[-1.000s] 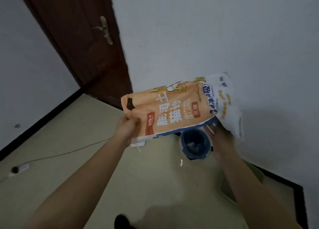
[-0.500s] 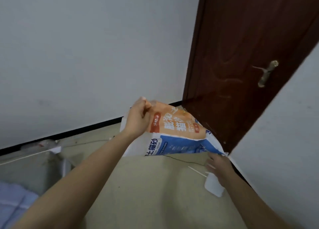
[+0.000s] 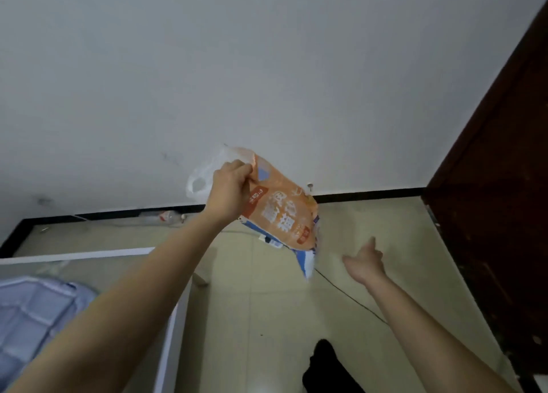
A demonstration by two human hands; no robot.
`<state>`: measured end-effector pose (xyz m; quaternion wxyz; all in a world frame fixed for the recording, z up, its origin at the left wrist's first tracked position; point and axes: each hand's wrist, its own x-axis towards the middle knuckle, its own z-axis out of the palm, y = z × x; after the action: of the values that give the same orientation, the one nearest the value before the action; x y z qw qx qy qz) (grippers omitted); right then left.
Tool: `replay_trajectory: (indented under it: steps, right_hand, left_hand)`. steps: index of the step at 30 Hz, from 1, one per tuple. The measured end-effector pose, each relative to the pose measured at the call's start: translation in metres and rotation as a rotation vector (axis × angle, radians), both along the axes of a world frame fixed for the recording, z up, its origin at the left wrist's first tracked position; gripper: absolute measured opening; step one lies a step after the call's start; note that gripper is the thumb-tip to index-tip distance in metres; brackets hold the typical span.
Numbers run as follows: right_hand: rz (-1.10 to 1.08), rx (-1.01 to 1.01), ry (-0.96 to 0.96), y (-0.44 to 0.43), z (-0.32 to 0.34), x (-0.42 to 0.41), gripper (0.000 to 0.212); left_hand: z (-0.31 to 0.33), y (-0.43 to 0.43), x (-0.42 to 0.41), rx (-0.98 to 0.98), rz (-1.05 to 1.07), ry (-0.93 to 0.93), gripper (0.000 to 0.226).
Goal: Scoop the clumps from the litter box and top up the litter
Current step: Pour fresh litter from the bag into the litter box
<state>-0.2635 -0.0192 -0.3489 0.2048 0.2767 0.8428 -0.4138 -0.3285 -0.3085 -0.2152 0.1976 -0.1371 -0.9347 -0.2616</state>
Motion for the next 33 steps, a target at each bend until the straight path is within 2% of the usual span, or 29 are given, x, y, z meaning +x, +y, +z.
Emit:
replay_trajectory:
  steps: [4,6,9,10,11,13,14,15,16,18,22,24,28,31,33]
  right_hand:
    - [0.426,0.116,0.392,-0.049,0.04,-0.129,0.09]
    - [0.632,0.188,0.514,-0.082,0.064,-0.181,0.099]
    - [0.87,0.364,0.691,-0.135,0.079,-0.251,0.122]
    - [0.929,0.433,0.723,-0.15,0.078,-0.271,0.123]
    - [0.959,0.446,0.713,-0.167,0.075,-0.295,0.116]
    - [0.993,0.448,0.706,-0.196,0.063,-0.339,0.072]
    - [1.041,0.51,0.731,-0.211,0.054,-0.359,0.048]
    - [1.104,0.585,0.735,-0.223,0.044,-0.376,0.033]
    - [1.179,0.658,0.704,-0.239,0.03,-0.396,0.027]
    - [1.24,0.719,0.624,-0.266,-0.001,-0.428,0.024]
    - [1.135,0.661,0.546,-0.317,-0.075,-0.482,0.015]
    - [1.125,0.644,0.413,-0.346,-0.118,-0.509,0.014]
    - [1.116,0.56,0.25,-0.395,-0.204,-0.557,0.036]
    - [1.091,0.482,0.178,-0.423,-0.264,-0.582,0.034]
    - [1.07,0.458,0.162,-0.438,-0.305,-0.599,0.036]
  left_hand:
    - [0.001,-0.032,-0.07,-0.284,-0.052,0.067,0.016]
    - [-0.005,-0.051,-0.093,-0.395,-0.073,0.097,0.023]
    - [-0.022,-0.085,-0.124,-0.524,-0.116,0.14,0.02]
    - [-0.029,-0.096,-0.133,-0.557,-0.123,0.135,0.019]
    - [-0.041,-0.111,-0.147,-0.585,-0.118,0.129,0.019]
    - [-0.067,-0.142,-0.178,-0.607,-0.093,0.082,0.021]
    - [-0.08,-0.159,-0.195,-0.614,-0.073,0.037,0.021]
    - [-0.094,-0.175,-0.209,-0.614,-0.05,-0.003,0.022]
    - [-0.111,-0.194,-0.23,-0.603,-0.015,-0.051,0.022]
    - [-0.144,-0.231,-0.269,-0.557,0.067,-0.153,0.019]
    - [-0.218,-0.298,-0.344,-0.526,0.188,-0.425,0.022]
    - [-0.262,-0.331,-0.377,-0.545,0.21,-0.519,0.025]
    - [-0.35,-0.383,-0.434,-0.486,0.199,-0.602,0.021]
    - [-0.413,-0.408,-0.461,-0.44,0.181,-0.692,0.037]
    - [-0.453,-0.419,-0.48,-0.45,0.168,-0.715,0.035]
